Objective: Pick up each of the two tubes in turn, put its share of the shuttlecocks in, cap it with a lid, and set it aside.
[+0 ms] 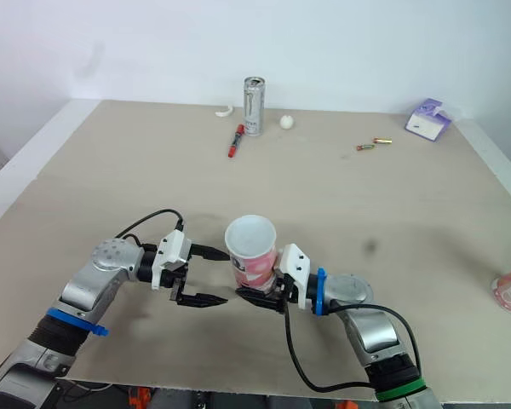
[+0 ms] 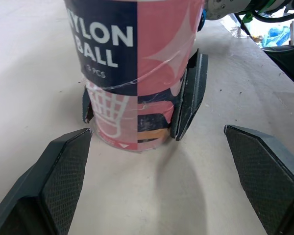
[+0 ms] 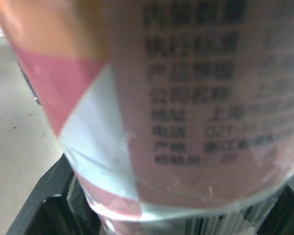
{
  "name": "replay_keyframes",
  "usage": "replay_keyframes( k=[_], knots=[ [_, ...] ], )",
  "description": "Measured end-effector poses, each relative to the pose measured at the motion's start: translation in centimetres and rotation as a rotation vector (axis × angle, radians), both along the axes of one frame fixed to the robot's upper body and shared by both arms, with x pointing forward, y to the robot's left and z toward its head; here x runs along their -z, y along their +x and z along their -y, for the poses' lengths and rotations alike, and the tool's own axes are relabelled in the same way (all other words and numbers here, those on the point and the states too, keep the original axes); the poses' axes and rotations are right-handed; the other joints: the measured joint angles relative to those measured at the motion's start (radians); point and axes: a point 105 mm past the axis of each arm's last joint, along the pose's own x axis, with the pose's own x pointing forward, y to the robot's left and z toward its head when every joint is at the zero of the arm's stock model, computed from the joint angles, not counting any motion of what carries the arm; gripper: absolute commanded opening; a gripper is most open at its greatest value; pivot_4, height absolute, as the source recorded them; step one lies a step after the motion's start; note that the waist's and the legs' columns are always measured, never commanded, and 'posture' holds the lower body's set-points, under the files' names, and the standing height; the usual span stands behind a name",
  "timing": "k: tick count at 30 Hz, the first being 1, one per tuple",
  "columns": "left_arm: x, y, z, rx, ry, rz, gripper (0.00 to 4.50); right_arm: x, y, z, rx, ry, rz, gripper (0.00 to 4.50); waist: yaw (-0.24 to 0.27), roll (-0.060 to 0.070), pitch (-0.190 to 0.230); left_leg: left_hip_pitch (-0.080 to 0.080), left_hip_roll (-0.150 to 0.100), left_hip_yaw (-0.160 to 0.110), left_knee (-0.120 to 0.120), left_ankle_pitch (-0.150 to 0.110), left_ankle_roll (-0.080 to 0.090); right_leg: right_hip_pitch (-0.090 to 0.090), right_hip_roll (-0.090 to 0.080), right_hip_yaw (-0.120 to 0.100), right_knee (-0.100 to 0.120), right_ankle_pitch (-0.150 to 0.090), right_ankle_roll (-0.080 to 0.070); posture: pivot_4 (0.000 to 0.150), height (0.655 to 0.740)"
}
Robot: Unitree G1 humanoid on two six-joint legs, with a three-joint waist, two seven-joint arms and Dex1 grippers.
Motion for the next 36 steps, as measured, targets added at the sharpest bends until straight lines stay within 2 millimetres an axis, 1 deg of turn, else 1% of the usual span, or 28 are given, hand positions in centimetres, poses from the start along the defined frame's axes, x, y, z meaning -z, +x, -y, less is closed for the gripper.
replay_keyframes(
  k=[3, 6, 7, 8, 9, 11, 12, 13, 14, 15, 17, 19, 20, 21, 24, 27, 31, 36],
  knots=[
    [0.1, 0.1, 0.0, -0.003, 0.001, 0.002, 4.50, 0.0, -0.1, 0.2, 0.017, 0.003, 0.005, 3.72, 0.000, 0.000, 0.000, 0.000, 0.000, 0.000, 0.000, 0.000, 0.000, 0.000, 0.000, 0.000, 0.000, 0.000, 0.000, 0.150, 0.7400],
    [-0.1, 0.2, 0.2, 0.002, -0.005, 0.007, 4.50, -0.1, -0.3, 1.1, 0.086, 0.022, -0.006, 3.72, 0.002, 0.000, 0.000, 0.000, 0.000, 0.000, 0.000, 0.000, 0.000, 0.000, 0.000, 0.000, 0.000, 0.000, 0.000, 0.150, 0.7400],
    [-0.2, 0.3, 0.4, 0.006, -0.008, 0.010, 4.50, -0.4, -0.2, 1.8, 0.145, 0.042, -0.009, 3.72, 0.002, 0.000, 0.000, 0.000, 0.000, 0.000, 0.000, 0.000, 0.000, 0.000, 0.000, 0.000, 0.000, 0.000, 0.000, 0.150, 0.7400],
    [-0.3, 0.2, 0.6, 0.013, -0.012, 0.012, 4.50, -1.0, 0.0, 3.2, 0.248, 0.083, -0.003, 3.72, 0.004, 0.000, 0.000, -0.001, 0.000, 0.000, 0.000, 0.000, 0.000, 0.000, -0.001, 0.000, 0.000, 0.000, 0.000, 0.150, 0.7400],
    [-0.4, 0.2, 0.7, 0.017, -0.021, 0.011, 4.50, -1.9, 0.5, 5.0, 0.379, 0.133, 0.016, 3.72, 0.004, 0.000, 0.000, -0.001, -0.001, 0.000, 0.000, 0.000, 0.000, 0.000, -0.001, 0.000, 0.000, 0.001, 0.000, 0.150, 0.7400],
    [-0.5, 0.2, 0.8, 0.020, -0.025, 0.011, 4.50, -2.2, 0.7, 5.9, 0.438, 0.149, 0.025, 3.72, 0.003, 0.000, 0.000, -0.001, -0.001, 0.000, 0.000, 0.000, 0.000, 0.000, -0.001, 0.000, 0.000, 0.001, 0.001, 0.150, 0.7400],
    [-0.5, 0.2, 1.0, 0.023, -0.032, 0.010, 4.50, -3.0, 1.1, 8.0, 0.553, 0.174, 0.050, 3.72, 0.003, 0.000, 0.000, -0.001, -0.001, 0.000, 0.000, 0.000, 0.000, 0.000, -0.001, 0.001, 0.000, 0.001, 0.001, 0.150, 0.7400],
    [-0.5, 0.2, 1.0, 0.024, -0.032, 0.010, 4.50, -3.1, 1.2, 8.3, 0.571, 0.177, 0.056, 3.72, 0.001, 0.000, 0.000, 0.000, -0.001, 0.001, 0.000, 0.000, 0.000, 0.000, -0.001, 0.001, 0.000, 0.001, 0.001, 0.150, 0.7400],
    [-0.7, 0.2, 1.3, 0.030, -0.038, 0.012, 4.50, -3.5, 1.5, 10.4, 0.713, 0.234, 0.058, 3.72, -0.001, 0.000, 0.000, 0.001, 0.000, 0.000, 0.000, 0.000, 0.000, 0.001, 0.000, 0.001, 0.000, 0.000, 0.001, 0.150, 0.7400],
    [-0.7, 0.2, 1.3, 0.031, -0.039, 0.011, 4.50, -3.5, 1.6, 11.0, 0.752, 0.244, 0.059, 3.72, -0.001, 0.000, 0.000, 0.001, 0.000, 0.000, 0.000, 0.000, 0.000, 0.001, 0.000, 0.001, 0.001, 0.000, 0.001, 0.150, 0.7400],
    [-0.8, 0.2, 1.5, 0.033, -0.047, -0.001, 4.50, -3.6, 2.1, 18.8, 1.159, 0.309, 0.063, 3.72, -0.001, 0.001, 0.000, 0.003, 0.000, 0.001, 0.000, 0.001, -0.002, 0.002, 0.000, 0.001, 0.001, -0.001, 0.000, 0.150, 0.7400],
    [-0.8, 0.0, 1.6, 0.043, -0.045, -0.002, 4.50, -3.3, 1.8, 23.1, 1.371, 0.340, 0.067, 3.72, -0.001, 0.001, 0.000, 0.005, 0.000, 0.002, 0.000, 0.002, -0.002, 0.004, 0.000, 0.002, 0.001, 0.000, 0.000, 0.150, 0.7400],
    [-0.8, 0.0, 1.6, 0.044, -0.045, -0.002, 4.50, -3.2, 1.7, 23.6, 1.400, 0.340, 0.064, 3.72, -0.002, 0.001, 0.000, 0.005, 0.000, 0.001, 0.000, 0.002, -0.002, 0.004, 0.000, 0.002, 0.001, -0.001, 0.000, 0.150, 0.7400],
    [-0.8, 0.0, 1.7, 0.045, -0.047, -0.002, 4.50, -2.6, 1.5, 24.7, 1.464, 0.336, 0.058, 3.72, -0.003, 0.001, 0.000, 0.006, 0.000, 0.002, 0.000, 0.002, -0.002, 0.005, 0.000, 0.003, 0.001, -0.001, 0.000, 0.150, 0.7400],
    [-0.8, 0.0, 1.7, 0.042, -0.047, -0.001, 4.50, -1.3, 1.4, 26.3, 1.557, 0.330, 0.027, 3.72, -0.004, 0.003, 0.000, 0.008, 0.000, 0.002, -0.001, 0.002, -0.002, 0.006, 0.001, 0.003, 0.001, -0.001, -0.001, 0.150, 0.7400],
    [-0.9, -0.1, 1.8, 0.043, -0.050, 0.007, 4.50, -0.8, 1.3, 27.3, 1.616, 0.330, 0.026, 3.72, -0.004, 0.006, 0.000, 0.008, 0.000, 0.002, -0.001, 0.002, -0.002, 0.006, 0.000, 0.003, 0.001, -0.001, 0.000, 0.150, 0.7400],
    [-1.0, -0.2, 1.9, 0.039, -0.055, 0.001, 4.50, -0.3, 1.3, 28.0, 1.651, 0.304, 0.034, 3.72, -0.004, 0.006, 0.000, 0.008, 0.000, 0.002, -0.001, 0.002, -0.002, 0.007, 0.000, 0.004, 0.000, -0.002, 0.000, 0.150, 0.7400],
    [-1.6, 0.1, 2.7, 0.007, -0.127, -0.040, 4.50, -0.2, 1.3, 28.6, 1.672, 0.290, 0.055, 3.72, -0.005, 0.006, 0.000, 0.009, -0.001, 0.002, -0.001, 0.002, -0.002, 0.008, 0.000, 0.004, 0.000, -0.001, 0.001, 0.150, 0.7400]
  ],
)
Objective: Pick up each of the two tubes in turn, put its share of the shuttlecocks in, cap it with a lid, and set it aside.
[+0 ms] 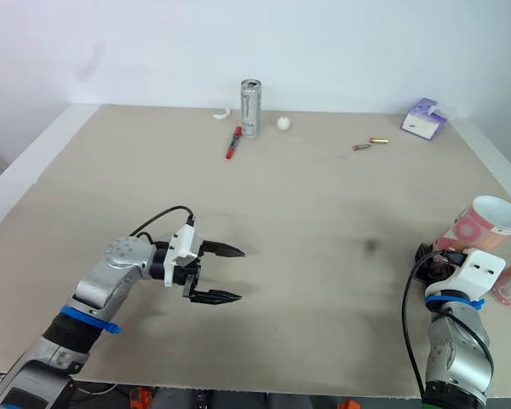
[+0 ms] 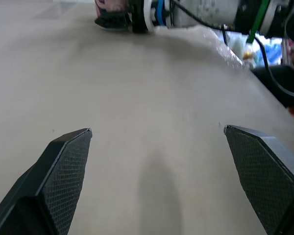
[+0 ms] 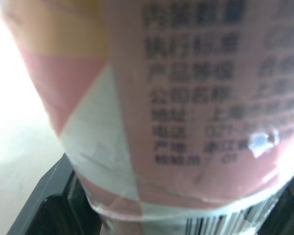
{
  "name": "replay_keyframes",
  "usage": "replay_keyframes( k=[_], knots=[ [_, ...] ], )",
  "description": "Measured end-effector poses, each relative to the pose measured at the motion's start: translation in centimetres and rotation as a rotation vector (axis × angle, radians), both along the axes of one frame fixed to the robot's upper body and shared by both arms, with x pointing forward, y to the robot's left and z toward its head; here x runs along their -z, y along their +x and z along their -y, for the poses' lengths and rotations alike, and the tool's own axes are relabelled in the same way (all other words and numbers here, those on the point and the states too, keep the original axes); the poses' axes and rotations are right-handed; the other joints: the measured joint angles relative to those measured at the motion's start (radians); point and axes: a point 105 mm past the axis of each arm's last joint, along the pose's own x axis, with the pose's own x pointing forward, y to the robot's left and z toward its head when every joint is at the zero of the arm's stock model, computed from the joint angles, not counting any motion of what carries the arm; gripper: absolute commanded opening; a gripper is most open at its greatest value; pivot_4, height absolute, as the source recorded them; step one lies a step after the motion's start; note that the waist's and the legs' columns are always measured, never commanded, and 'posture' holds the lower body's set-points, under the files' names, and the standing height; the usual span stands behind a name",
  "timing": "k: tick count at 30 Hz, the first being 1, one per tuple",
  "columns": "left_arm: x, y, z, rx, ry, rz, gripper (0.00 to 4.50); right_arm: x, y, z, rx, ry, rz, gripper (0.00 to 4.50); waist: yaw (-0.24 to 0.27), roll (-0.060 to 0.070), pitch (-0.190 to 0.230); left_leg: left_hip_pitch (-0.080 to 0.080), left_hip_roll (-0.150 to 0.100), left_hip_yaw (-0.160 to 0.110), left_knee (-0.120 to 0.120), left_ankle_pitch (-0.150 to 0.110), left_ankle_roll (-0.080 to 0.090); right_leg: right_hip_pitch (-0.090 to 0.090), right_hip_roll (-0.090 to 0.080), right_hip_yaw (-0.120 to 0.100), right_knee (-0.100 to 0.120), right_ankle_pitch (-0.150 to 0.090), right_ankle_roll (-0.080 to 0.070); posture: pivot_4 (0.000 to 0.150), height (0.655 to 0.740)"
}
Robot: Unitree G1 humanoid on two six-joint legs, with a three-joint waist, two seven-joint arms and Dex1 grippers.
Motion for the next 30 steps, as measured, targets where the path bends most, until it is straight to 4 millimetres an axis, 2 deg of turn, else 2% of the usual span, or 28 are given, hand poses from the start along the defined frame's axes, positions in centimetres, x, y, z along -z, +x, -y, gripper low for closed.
replay_keyframes(
  k=[12, 13, 15, 23, 25, 26, 30],
  knots=[
    [-0.9, 0.6, 0.5, -0.044, -0.086, -0.018, 4.50, 0.1, -0.5, 0.7, 0.044, -0.002, -0.001, 3.72, 0.000, 0.000, 0.000, 0.000, 0.000, 0.000, 0.000, 0.000, 0.000, 0.001, 0.000, 0.000, -0.001, 0.000, 0.000, 0.150, 0.7400],
    [-0.9, 0.6, 0.5, -0.043, -0.088, -0.019, 4.50, 0.1, -0.5, 0.7, 0.043, 0.000, -0.001, 4.32, 0.000, 0.000, 0.000, 0.000, 0.000, 0.000, 0.000, 0.000, 0.000, 0.001, 0.000, 0.000, -0.001, 0.000, 0.000, 0.150, 0.7400],
    [-0.9, 0.6, 0.6, -0.042, -0.090, -0.021, 4.50, 0.2, -0.6, 0.7, 0.041, 0.006, 0.001, 4.47, 0.000, 0.000, 0.000, 0.000, 0.000, -0.001, 0.000, 0.000, 0.000, 0.001, 0.000, 0.000, -0.001, 0.000, 0.000, 0.150, 0.7400],
    [-1.0, 0.7, 0.6, -0.042, -0.092, -0.018, 4.50, 0.3, -1.5, 0.2, -0.008, 0.014, -0.015, 4.47, 0.001, 0.000, 0.000, 0.000, 0.000, -0.001, -0.001, 0.000, 0.000, 0.001, 0.001, -0.001, -0.001, -0.001, -0.001, 0.150, 0.7400],
    [-1.0, 0.7, 0.6, -0.042, -0.090, -0.017, 4.50, 0.4, -2.0, 0.1, -0.014, 0.007, -0.026, 4.47, 0.001, 0.000, 0.000, 0.000, 0.000, -0.001, -0.001, 0.000, 0.000, 0.001, 0.000, -0.001, -0.001, -0.001, -0.001, 0.150, 0.7400],
    [-0.9, 0.7, 0.4, -0.047, -0.084, -0.020, 4.50, 0.6, -3.0, -0.2, -0.024, -0.005, -0.054, 4.47, 0.002, 0.000, 0.000, 0.000, 0.000, -0.001, -0.001, 0.000, 0.000, 0.001, 0.000, -0.001, -0.001, -0.001, -0.001, 0.150, 0.7400],
    [-0.8, 0.8, 0.3, -0.051, -0.078, -0.018, 4.50, 0.7, -3.9, -0.6, -0.034, 0.002, -0.068, 4.47, 0.003, 0.000, 0.000, 0.000, 0.001, -0.002, -0.002, 0.000, 0.000, 0.001, 0.000, -0.001, -0.001, -0.002, -0.001, 0.150, 0.7400]
  ],
)
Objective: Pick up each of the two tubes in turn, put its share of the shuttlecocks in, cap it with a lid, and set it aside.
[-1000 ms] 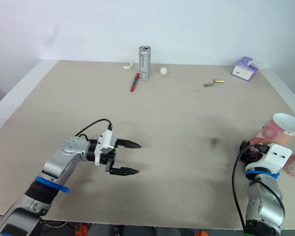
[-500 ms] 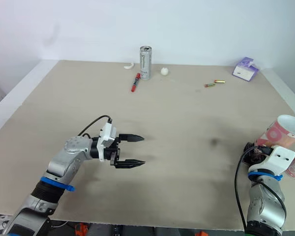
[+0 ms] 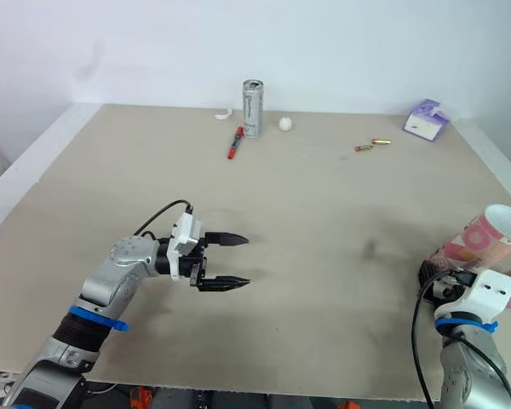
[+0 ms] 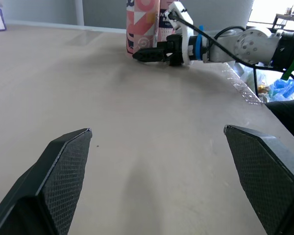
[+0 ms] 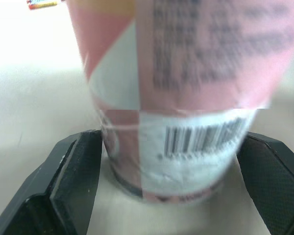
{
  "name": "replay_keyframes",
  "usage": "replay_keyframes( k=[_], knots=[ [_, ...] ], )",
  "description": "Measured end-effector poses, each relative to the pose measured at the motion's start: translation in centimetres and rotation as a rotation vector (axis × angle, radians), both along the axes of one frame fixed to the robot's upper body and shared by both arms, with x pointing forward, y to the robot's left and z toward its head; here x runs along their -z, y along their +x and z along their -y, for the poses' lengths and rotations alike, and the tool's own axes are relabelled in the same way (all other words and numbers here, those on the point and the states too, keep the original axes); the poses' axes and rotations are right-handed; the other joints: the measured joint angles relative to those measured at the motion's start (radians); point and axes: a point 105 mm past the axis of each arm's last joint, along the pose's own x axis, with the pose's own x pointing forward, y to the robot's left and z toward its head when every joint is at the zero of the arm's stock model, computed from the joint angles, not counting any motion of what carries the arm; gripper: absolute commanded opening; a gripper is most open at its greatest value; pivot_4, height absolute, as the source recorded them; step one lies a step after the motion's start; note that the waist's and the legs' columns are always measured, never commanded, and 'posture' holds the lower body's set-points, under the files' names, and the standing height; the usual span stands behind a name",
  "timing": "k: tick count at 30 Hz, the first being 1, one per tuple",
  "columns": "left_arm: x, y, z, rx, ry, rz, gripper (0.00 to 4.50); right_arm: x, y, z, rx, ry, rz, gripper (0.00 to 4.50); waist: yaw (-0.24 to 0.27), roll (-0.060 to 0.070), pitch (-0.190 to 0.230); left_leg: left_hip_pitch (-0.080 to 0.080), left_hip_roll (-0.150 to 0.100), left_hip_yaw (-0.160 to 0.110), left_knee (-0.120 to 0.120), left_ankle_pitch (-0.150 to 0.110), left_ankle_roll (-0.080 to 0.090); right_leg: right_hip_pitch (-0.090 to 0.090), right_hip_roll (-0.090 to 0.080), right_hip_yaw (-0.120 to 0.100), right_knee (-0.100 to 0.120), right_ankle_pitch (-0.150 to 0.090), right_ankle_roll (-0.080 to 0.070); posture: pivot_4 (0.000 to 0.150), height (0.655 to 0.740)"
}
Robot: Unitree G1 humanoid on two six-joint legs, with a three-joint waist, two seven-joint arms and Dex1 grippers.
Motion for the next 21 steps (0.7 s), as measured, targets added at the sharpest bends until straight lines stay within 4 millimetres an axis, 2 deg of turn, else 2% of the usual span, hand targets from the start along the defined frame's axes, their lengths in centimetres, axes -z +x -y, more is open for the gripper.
replay_keyframes(
  k=[5, 6, 9, 10, 11, 12, 13, 14, 18, 20, 21],
  knots=[
    [-0.1, 0.1, -0.1, -0.007, 0.000, 0.010, 4.50, 0.2, -1.5, -0.7, -0.015, 0.002, -0.027, 4.47, 0.000, 0.000, 0.000, 0.000, 0.000, 0.000, -0.001, 0.000, 0.000, 0.000, 0.000, 0.000, 0.000, -0.001, 0.000, 0.150, 0.7400],
    [-0.1, 0.2, -0.2, -0.015, 0.002, 0.011, 4.50, 0.3, -2.3, -1.2, -0.047, -0.005, -0.054, 4.47, 0.000, 0.000, 0.000, 0.000, 0.000, -0.001, -0.001, 0.000, 0.000, -0.001, -0.001, 0.000, 0.000, -0.001, 0.000, 0.150, 0.7400],
    [0.5, 0.8, -0.8, -0.053, 0.033, 0.012, 4.50, 0.0, -3.3, -3.2, -0.217, -0.066, -0.118, 4.47, -0.001, 0.001, 0.000, 0.001, 0.000, 0.000, -0.001, 0.000, 0.000, -0.001, -0.002, 0.001, 0.000, -0.001, 0.000, 0.150, 0.7400],
    [0.7, 1.0, -1.4, -0.070, 0.055, 0.023, 4.50, -1.0, -3.7, -4.4, -0.397, -0.171, -0.158, 4.47, -0.002, 0.000, 0.000, 0.001, 0.000, 0.000, 0.000, 0.000, 0.000, -0.001, -0.003, 0.001, 0.000, 0.000, 0.000, 0.150, 0.7400],
    [0.7, 1.0, -1.4, -0.071, 0.057, 0.024, 4.50, -1.0, -3.7, -4.5, -0.409, -0.177, -0.158, 4.47, 0.000, 0.000, 0.000, 0.001, 0.000, 0.000, -0.001, 0.000, 0.000, -0.001, -0.003, 0.001, 0.000, 0.000, 0.000, 0.150, 0.7400],
    [0.8, 1.2, -2.0, -0.084, 0.076, 0.034, 4.50, -1.5, -3.9, -5.9, -0.554, -0.229, -0.163, 4.47, -0.001, 0.000, 0.000, 0.001, 0.000, 0.000, -0.001, 0.000, 0.000, -0.002, -0.003, 0.001, -0.001, 0.000, 0.000, 0.150, 0.7400],
    [0.8, 1.3, -2.2, -0.088, 0.079, 0.037, 4.50, -1.6, -3.9, -6.3, -0.587, -0.240, -0.163, 4.47, -0.001, 0.000, 0.000, 0.001, 0.000, 0.000, -0.001, 0.000, 0.000, -0.002, -0.003, 0.001, -0.001, 0.000, 0.000, 0.150, 0.7400],
    [1.0, 1.7, -3.2, -0.116, 0.109, 0.043, 4.50, -2.2, -3.9, -8.5, -0.778, -0.298, -0.145, 4.47, -0.004, -0.001, 0.001, 0.001, 0.000, 0.000, -0.001, 0.000, 0.000, -0.002, -0.002, 0.000, -0.001, 0.000, -0.001, 0.150, 0.7400],
    [1.5, 2.0, -4.1, -0.144, 0.143, 0.044, 4.50, -3.3, -2.8, -11.4, -0.962, -0.339, -0.070, 4.47, -0.005, -0.004, 0.003, 0.001, 0.002, 0.000, -0.001, 0.000, 0.000, -0.002, -0.002, -0.001, -0.001, 0.001, -0.002, 0.150, 0.7400],
    [1.9, 2.3, -5.2, -0.171, 0.184, 0.056, 4.50, -4.7, -0.9, -15.1, -1.136, -0.345, 0.033, 4.47, -0.002, -0.005, 0.004, 0.001, 0.001, 0.000, -0.001, 0.000, 0.000, -0.002, -0.002, -0.001, -0.001, 0.001, -0.002, 0.150, 0.7400],
    [1.9, 2.3, -5.4, -0.177, 0.188, 0.059, 4.50, -4.8, -0.7, -15.5, -1.155, -0.344, 0.039, 4.47, -0.002, -0.005, 0.004, 0.001, 0.001, 0.000, -0.001, 0.000, 0.000, -0.002, -0.002, -0.001, -0.001, 0.001, -0.002, 0.150, 0.7400]
  ],
)
